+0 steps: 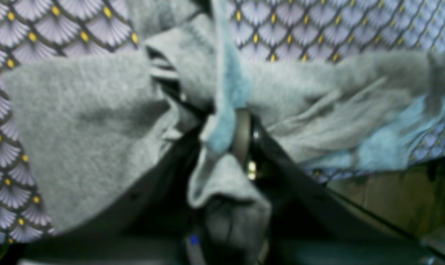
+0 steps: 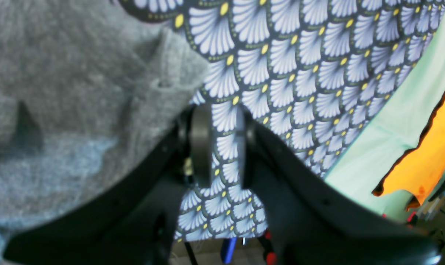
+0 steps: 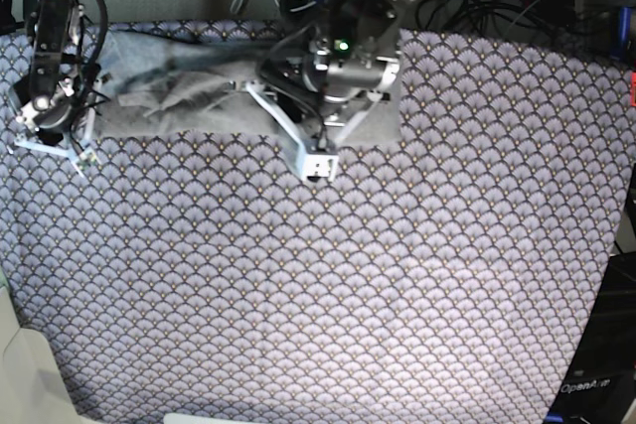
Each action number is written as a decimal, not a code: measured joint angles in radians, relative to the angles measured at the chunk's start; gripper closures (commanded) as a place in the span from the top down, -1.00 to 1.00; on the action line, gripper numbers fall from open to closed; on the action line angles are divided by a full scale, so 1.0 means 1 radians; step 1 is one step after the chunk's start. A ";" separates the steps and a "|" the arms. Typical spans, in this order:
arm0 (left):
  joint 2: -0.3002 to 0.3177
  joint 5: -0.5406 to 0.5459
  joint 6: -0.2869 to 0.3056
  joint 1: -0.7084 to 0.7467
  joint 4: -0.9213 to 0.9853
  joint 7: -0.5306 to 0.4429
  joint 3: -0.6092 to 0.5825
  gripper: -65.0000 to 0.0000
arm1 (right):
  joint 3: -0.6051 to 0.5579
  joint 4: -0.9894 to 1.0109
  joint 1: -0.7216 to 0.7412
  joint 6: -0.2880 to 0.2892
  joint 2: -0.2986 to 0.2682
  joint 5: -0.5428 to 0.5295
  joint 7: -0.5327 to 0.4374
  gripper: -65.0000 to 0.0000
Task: Fold the T-shirt properly
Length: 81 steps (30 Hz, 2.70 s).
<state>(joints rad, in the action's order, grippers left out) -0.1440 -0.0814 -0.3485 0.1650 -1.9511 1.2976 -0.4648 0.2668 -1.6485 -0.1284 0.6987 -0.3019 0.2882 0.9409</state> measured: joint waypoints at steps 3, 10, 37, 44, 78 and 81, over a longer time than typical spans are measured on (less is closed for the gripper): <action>0.000 0.004 0.000 -0.011 0.016 0.000 -0.035 -1.00 | 0.000 0.000 0.000 0.000 0.000 0.000 -0.002 -0.60; 0.000 0.005 0.000 -0.023 0.020 0.010 -0.069 -0.99 | -0.002 0.000 0.000 0.000 0.000 0.000 -0.002 -0.60; 0.130 0.220 0.221 -0.054 -0.016 -0.016 0.116 0.22 | -0.019 -0.003 0.000 0.000 -0.017 -0.006 -0.002 -0.60; 0.190 0.234 0.222 -0.037 -0.009 -0.020 0.148 -1.00 | -0.014 -0.005 0.000 0.000 -0.027 -0.004 0.000 -0.59; 0.200 0.230 0.222 -0.077 0.218 -0.098 0.232 -1.00 | 0.381 -0.179 -0.028 0.000 -0.048 -0.879 0.421 0.11; 0.213 0.232 0.222 -0.081 0.215 -0.098 0.233 -1.00 | 0.393 -0.103 -0.022 0.001 -0.053 -0.943 0.424 0.11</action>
<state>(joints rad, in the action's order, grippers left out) 0.0692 0.1501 -0.1265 0.0841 -1.7363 1.1999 -0.2317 0.6601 -1.7512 -0.1505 0.6998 -0.3546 -0.6544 1.3647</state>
